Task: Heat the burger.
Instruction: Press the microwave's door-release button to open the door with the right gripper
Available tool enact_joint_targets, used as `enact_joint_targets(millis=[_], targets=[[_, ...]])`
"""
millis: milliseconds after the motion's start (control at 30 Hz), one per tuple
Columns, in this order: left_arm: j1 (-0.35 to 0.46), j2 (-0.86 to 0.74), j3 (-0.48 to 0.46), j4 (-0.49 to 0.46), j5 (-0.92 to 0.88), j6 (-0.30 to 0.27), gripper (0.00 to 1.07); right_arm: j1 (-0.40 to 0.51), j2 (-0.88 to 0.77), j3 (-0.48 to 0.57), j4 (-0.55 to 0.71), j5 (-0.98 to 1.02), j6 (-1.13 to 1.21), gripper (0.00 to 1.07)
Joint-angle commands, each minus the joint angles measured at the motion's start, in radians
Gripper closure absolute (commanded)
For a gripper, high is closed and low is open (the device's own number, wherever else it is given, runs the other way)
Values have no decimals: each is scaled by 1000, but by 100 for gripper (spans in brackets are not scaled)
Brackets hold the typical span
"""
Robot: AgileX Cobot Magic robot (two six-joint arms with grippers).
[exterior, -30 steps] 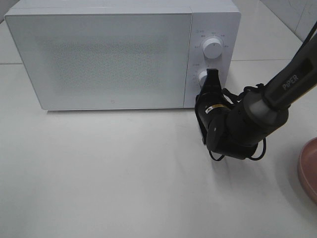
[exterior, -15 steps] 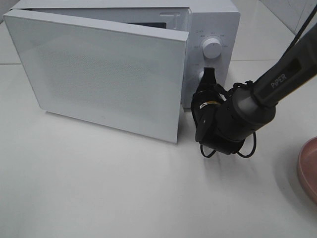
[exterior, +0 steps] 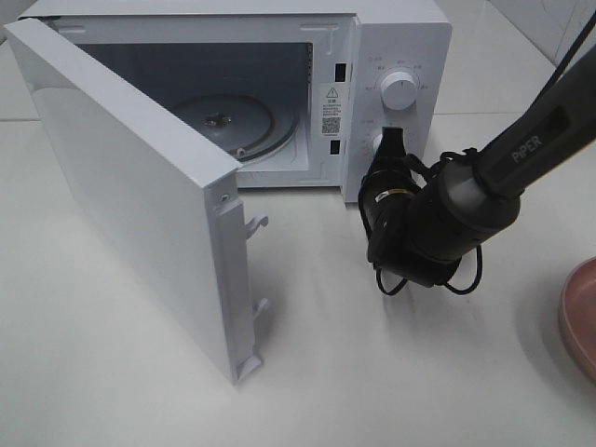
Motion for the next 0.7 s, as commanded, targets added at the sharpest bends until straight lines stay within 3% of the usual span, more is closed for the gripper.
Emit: enact_joint_targets(millis=[33, 700], targets=[[1, -15, 0, -1, -12, -2, 9, -27, -13, -52, -126, -82, -6, 107], [1, -15, 0, -1, -12, -2, 9, 32, -123, 132, -137, -43, 21, 107]])
